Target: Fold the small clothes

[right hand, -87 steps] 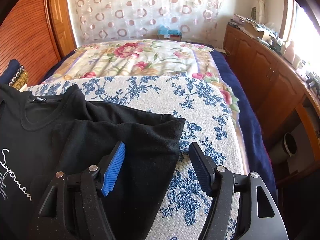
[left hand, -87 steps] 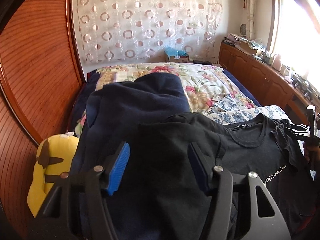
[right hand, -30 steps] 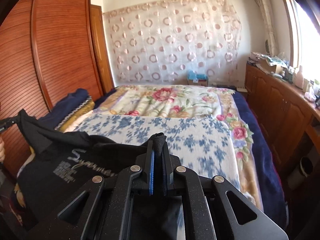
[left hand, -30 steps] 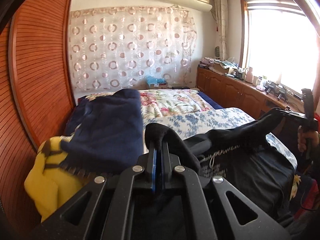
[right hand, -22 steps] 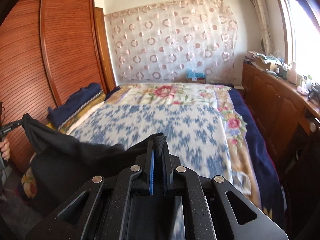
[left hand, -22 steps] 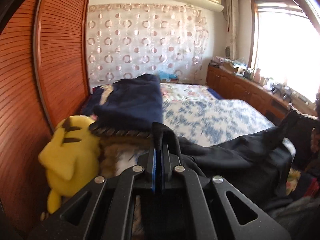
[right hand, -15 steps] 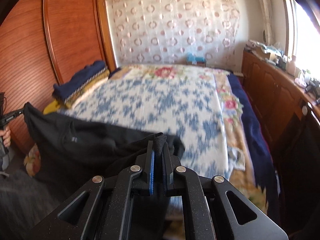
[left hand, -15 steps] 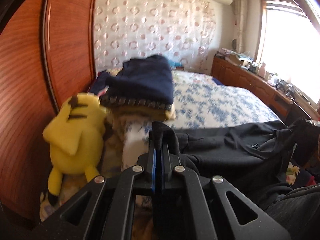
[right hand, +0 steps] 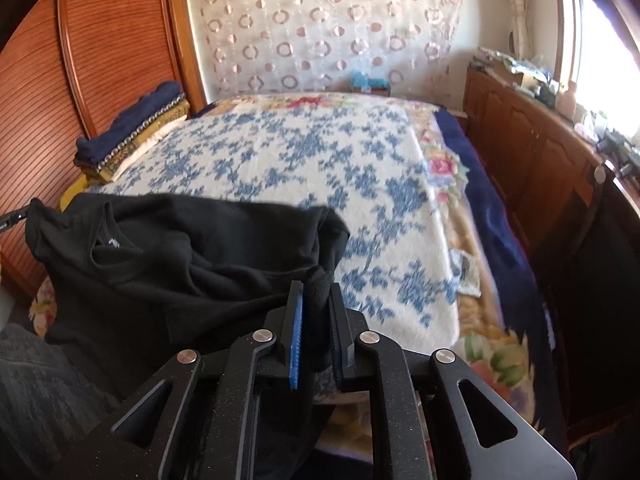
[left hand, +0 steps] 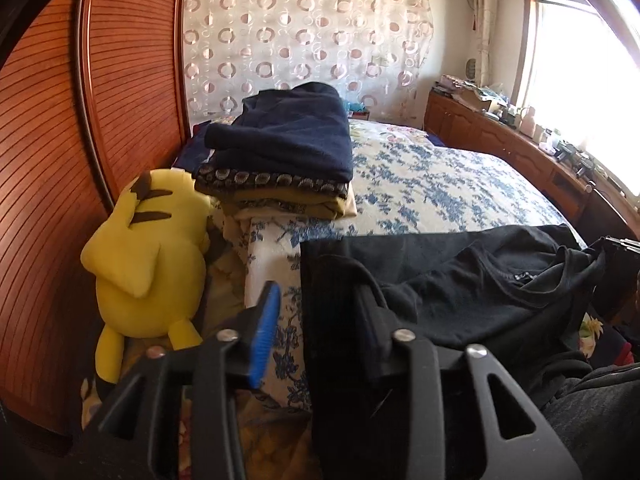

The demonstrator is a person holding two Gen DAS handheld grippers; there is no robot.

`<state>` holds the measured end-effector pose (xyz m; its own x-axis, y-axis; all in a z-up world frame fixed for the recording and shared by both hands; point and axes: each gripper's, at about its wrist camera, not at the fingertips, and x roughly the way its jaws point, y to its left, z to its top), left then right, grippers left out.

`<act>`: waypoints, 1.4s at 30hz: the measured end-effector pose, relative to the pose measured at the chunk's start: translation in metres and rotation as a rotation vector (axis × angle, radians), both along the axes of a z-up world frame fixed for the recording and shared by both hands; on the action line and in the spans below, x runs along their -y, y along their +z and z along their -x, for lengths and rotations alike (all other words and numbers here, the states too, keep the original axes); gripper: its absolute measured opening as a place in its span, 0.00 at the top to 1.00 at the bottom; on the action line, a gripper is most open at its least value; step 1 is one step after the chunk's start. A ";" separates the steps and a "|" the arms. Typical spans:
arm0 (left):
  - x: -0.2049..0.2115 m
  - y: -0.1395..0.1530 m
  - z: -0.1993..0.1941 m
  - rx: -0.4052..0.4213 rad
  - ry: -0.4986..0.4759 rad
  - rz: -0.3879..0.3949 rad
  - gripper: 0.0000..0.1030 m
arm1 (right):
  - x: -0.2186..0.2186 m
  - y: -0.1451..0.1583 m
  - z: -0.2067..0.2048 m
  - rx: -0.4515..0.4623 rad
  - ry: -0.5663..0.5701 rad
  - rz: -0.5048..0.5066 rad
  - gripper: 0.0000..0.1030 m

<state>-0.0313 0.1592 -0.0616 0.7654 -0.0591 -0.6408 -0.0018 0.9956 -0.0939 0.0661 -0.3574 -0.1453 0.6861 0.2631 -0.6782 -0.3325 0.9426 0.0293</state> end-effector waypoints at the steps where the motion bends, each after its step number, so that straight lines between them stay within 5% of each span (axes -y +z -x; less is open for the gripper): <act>1: -0.002 0.002 -0.002 0.004 0.000 0.002 0.51 | 0.000 0.004 0.000 0.014 0.000 0.001 0.87; 3: -0.004 0.005 -0.008 0.009 -0.019 0.019 0.43 | -0.001 0.013 -0.002 0.041 0.001 0.010 0.76; 7: -0.006 0.006 -0.033 0.001 -0.041 0.023 0.43 | -0.002 0.029 -0.010 0.101 -0.015 0.021 0.48; 19: 0.007 -0.032 -0.106 -0.163 -0.084 -0.020 0.43 | -0.031 0.002 -0.079 0.035 0.025 0.017 0.47; 24: 0.008 -0.054 -0.110 -0.249 -0.074 -0.020 0.43 | -0.028 -0.022 -0.100 -0.040 0.009 0.040 0.46; 32: 0.014 -0.059 -0.106 -0.265 -0.092 -0.023 0.44 | -0.024 -0.037 -0.104 -0.127 0.010 0.019 0.46; 36: 0.013 -0.059 -0.109 -0.275 -0.115 0.023 0.56 | -0.030 -0.046 -0.108 -0.156 0.019 0.026 0.45; 38: 0.016 -0.056 -0.110 -0.283 -0.134 0.023 0.70 | -0.036 -0.049 -0.107 -0.144 0.031 0.065 0.45; 39: 0.018 -0.055 -0.109 -0.287 -0.152 0.032 0.85 | -0.040 -0.049 -0.107 -0.148 0.036 0.091 0.54; 40: 0.021 -0.054 -0.108 -0.285 -0.158 0.030 0.91 | -0.045 -0.048 -0.105 -0.157 0.062 0.093 0.79; 42: 0.030 -0.045 -0.101 -0.252 -0.158 -0.005 0.94 | -0.055 -0.046 -0.101 -0.179 0.124 0.087 0.88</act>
<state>0.0701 0.1294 -0.1070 0.5633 -0.1613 -0.8103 0.1305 0.9858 -0.1055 0.1675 -0.3020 -0.1910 0.5193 0.2735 -0.8097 -0.4428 0.8964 0.0188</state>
